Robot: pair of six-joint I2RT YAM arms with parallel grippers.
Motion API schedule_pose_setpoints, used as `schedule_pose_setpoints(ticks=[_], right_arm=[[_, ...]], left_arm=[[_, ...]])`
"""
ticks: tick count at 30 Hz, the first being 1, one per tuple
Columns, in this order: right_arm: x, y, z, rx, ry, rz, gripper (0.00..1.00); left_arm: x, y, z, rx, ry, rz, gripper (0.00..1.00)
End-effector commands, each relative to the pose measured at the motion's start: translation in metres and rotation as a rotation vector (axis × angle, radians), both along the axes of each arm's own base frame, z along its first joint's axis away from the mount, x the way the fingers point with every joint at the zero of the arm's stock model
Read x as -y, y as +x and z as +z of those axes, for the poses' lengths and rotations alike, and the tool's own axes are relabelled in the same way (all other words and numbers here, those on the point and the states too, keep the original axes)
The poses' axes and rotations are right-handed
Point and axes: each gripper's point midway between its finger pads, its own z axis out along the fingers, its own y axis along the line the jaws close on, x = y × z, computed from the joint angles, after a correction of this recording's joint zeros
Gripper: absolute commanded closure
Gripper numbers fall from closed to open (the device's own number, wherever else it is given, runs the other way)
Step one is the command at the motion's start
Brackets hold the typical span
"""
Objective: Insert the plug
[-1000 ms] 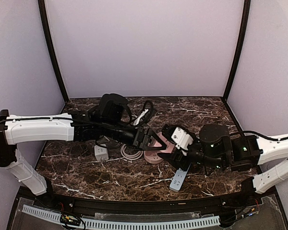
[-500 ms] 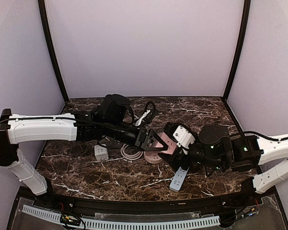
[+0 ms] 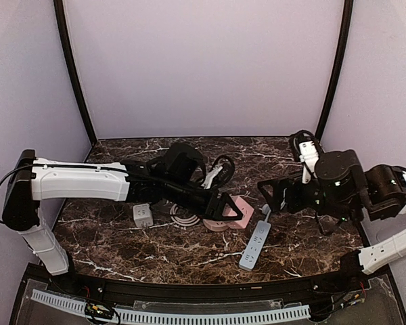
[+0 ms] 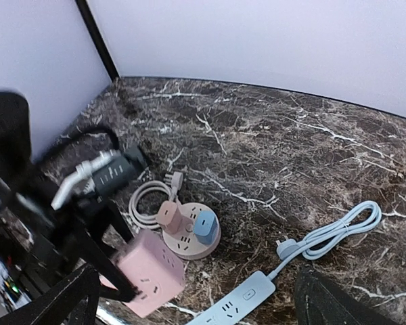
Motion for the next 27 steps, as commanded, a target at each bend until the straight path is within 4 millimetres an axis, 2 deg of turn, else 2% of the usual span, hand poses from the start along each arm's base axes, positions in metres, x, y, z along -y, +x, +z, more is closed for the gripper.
schedule_pose_setpoints(ticks=[1,7,13,20,27], right_arm=[[0.039,0.003,0.025,-0.04,0.188,-0.152,0.01],[0.064,0.005,0.027,-0.042,0.233,-0.232,0.01],[0.093,0.007,0.0,-0.084,0.216,-0.379,0.01],[0.104,0.005,-0.032,-0.122,0.189,-0.423,0.01],[0.104,0.0,-0.04,-0.121,0.185,-0.342,0.01]], left_arm=[[0.005,-0.01,-0.021,0.022,0.114,-0.015,0.83],[0.009,-0.016,-0.043,0.062,0.238,0.028,0.83],[0.015,-0.021,-0.062,0.105,0.37,0.077,0.85],[0.025,-0.027,-0.072,0.162,0.461,0.101,0.86],[0.029,-0.016,-0.074,0.219,0.478,0.141,0.86]])
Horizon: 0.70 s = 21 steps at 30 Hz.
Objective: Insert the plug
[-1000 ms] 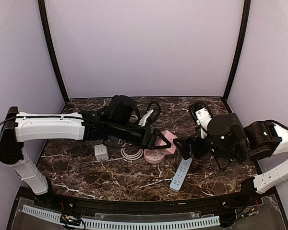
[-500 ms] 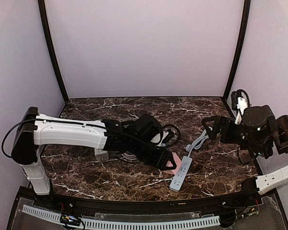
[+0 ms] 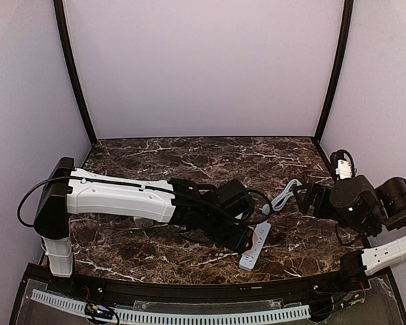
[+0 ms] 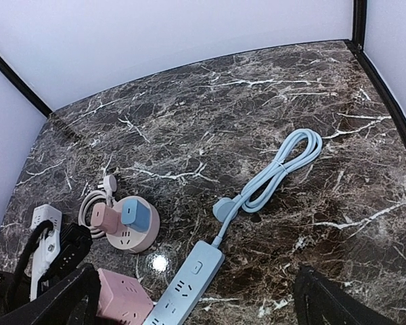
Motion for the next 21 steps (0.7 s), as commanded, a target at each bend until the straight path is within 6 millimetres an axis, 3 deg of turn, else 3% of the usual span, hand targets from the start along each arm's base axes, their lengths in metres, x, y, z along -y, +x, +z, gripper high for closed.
schedule_pose_setpoints(ticks=[1,5,11,12,17,21], right_arm=[[0.0,-0.002,-0.005,0.012,0.005,0.043,0.01],[-0.017,-0.006,-0.016,0.021,-0.021,0.149,0.02],[-0.044,-0.006,-0.025,-0.017,-0.005,0.169,0.01],[-0.046,-0.004,-0.03,-0.027,-0.017,0.152,0.01],[-0.061,0.009,-0.057,-0.147,-0.031,0.151,0.01],[-0.075,0.019,-0.076,-0.294,-0.026,0.232,0.01]], left_arm=[[0.002,0.012,0.015,0.064,-0.004,0.032,0.86],[-0.001,0.017,0.019,0.109,0.008,0.031,0.88],[-0.047,0.039,0.032,0.287,0.087,0.097,0.88],[-0.053,0.04,0.044,0.311,0.07,0.105,0.88],[-0.085,0.05,0.046,0.439,0.108,0.105,0.88],[-0.084,0.042,0.06,0.485,0.014,0.021,0.88]])
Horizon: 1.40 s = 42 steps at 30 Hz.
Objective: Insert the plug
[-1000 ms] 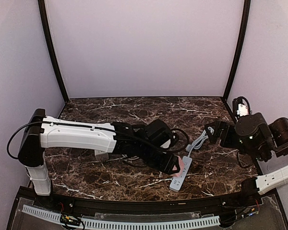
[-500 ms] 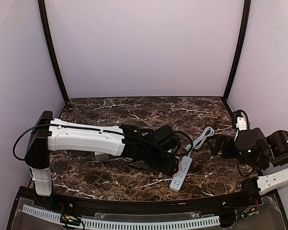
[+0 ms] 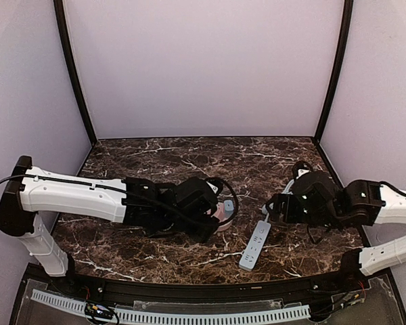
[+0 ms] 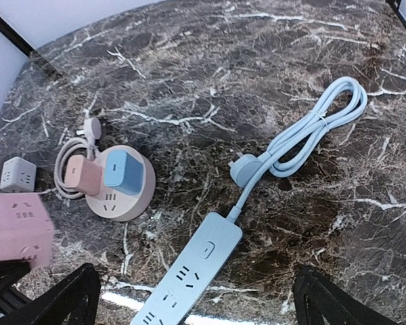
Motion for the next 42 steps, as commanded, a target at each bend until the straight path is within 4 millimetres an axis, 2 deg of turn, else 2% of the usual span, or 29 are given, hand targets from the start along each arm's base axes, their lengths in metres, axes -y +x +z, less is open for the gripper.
schedule_pose_setpoints(ticks=[1,5,9,12,15,19,21,26,30,32,37,42], right_arm=[[-0.029,0.005,-0.008,-0.141,0.055,0.137,0.02],[-0.046,0.003,0.001,-0.147,0.021,0.29,0.01],[-0.055,-0.003,0.009,-0.121,-0.007,0.418,0.01],[-0.072,-0.02,0.022,-0.107,0.047,0.58,0.01],[-0.089,-0.044,0.046,-0.066,0.165,0.755,0.01],[-0.096,-0.068,0.078,0.028,0.28,0.919,0.01],[-0.098,-0.079,0.092,0.098,0.334,0.993,0.01],[-0.096,-0.085,0.103,0.313,0.311,1.045,0.01],[-0.11,-0.096,0.1,0.42,0.256,1.115,0.1],[-0.119,-0.094,0.099,0.449,0.197,1.102,0.09],[-0.138,-0.113,0.099,0.492,0.184,1.208,0.08],[-0.156,-0.113,0.09,0.461,0.107,1.226,0.09]], left_arm=[[0.004,-0.001,0.031,0.138,-0.075,-0.146,0.87],[0.026,-0.025,0.048,0.213,-0.176,-0.426,0.86],[0.027,-0.045,0.047,0.291,-0.119,-0.678,0.86],[0.027,-0.052,0.041,0.354,-0.077,-0.799,0.88],[0.028,-0.07,0.038,0.406,-0.079,-0.973,0.88],[0.026,-0.087,0.05,0.397,-0.083,-1.108,0.88],[0.024,-0.093,0.056,0.359,-0.108,-1.15,0.87],[0.024,-0.11,0.072,0.247,-0.217,-1.261,0.86],[0.025,-0.113,0.089,0.198,-0.246,-1.293,0.86],[0.025,-0.109,0.096,0.173,-0.267,-1.289,0.85],[0.023,-0.101,0.099,0.136,-0.301,-1.27,0.85],[0.023,-0.098,0.092,0.097,-0.29,-1.259,0.85]])
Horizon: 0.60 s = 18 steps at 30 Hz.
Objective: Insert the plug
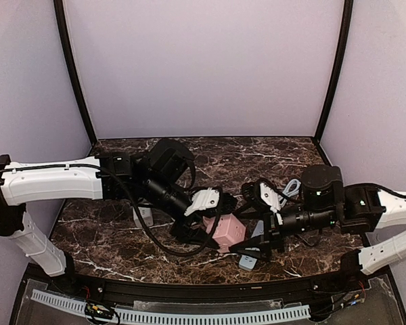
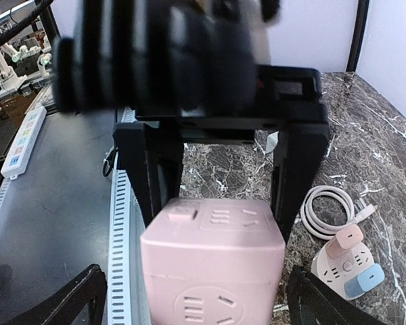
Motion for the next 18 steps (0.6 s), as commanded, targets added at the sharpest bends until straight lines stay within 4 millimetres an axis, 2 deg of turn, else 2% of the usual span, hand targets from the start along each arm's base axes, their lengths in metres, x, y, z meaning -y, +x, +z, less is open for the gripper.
schedule_pose_setpoints(ticks=[1,9,18], right_arm=[[-0.019,0.002,0.018,0.076,0.02,0.007,0.1],[-0.031,0.001,0.017,0.087,-0.017,-0.007,0.24],[-0.027,0.013,0.003,0.07,-0.079,-0.084,0.2]], left_arm=[[-0.001,-0.006,0.001,-0.057,0.017,-0.028,0.85],[-0.001,-0.002,0.003,-0.058,0.012,-0.013,0.85],[-0.005,-0.002,0.01,-0.045,-0.006,0.001,0.85]])
